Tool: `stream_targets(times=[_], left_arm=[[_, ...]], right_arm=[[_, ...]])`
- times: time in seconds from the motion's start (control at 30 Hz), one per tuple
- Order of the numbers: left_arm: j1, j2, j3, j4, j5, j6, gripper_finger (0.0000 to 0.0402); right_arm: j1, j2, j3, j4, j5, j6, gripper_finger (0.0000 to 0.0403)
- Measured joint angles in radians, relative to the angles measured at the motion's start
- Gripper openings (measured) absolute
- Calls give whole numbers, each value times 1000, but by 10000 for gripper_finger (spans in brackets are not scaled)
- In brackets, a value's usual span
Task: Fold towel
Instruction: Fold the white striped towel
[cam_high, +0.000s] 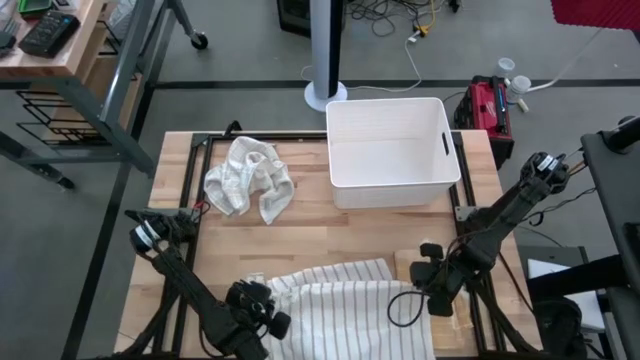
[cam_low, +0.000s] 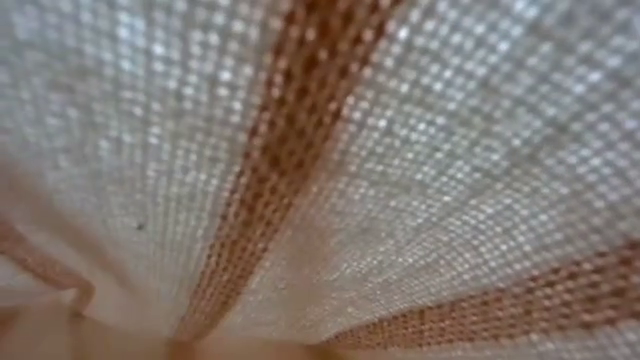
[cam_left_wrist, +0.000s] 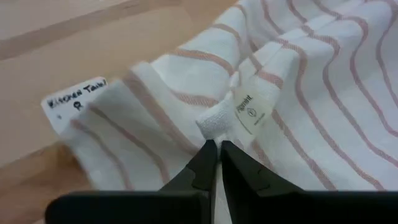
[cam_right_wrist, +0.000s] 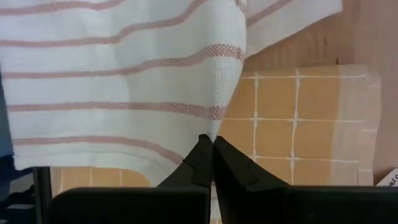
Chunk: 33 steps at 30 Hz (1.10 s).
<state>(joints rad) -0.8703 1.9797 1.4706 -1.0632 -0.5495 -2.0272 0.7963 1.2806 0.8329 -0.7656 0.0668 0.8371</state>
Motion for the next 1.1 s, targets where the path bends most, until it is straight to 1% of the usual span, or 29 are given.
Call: stream_targets(times=[0.13,0.27,0.37,0.47,0.53,0.63,0.77,0.87,0.97,1.1], left_arm=[[6,0,-30,-3,-7,-5,31],[15,0,-83,-34,-14,-59,46],[15,0,-110,-15,-54,-82,58],[14,0,-127,54,-100,-80,69],[20,0,-152,102,-103,-79,74],[29,1,-206,181,-104,-119,82],[39,2,-263,223,-95,-166,100],[41,2,-271,231,-95,-173,114],[41,-2,-244,220,-82,-170,125],[41,-4,-211,180,-59,-155,127]], right_arm=[[3,19,-1,8,-22,-12,0],[7,35,-2,13,-28,-18,0],[9,41,-2,15,-44,-18,0],[9,41,-2,16,-44,-18,0],[8,41,-2,16,-43,-19,0],[9,45,-2,20,-41,-20,0],[9,46,-2,24,-41,-20,0],[9,46,-2,24,-42,-21,0],[8,46,-2,24,-42,-22,0],[8,46,-2,27,-42,-26,0]])
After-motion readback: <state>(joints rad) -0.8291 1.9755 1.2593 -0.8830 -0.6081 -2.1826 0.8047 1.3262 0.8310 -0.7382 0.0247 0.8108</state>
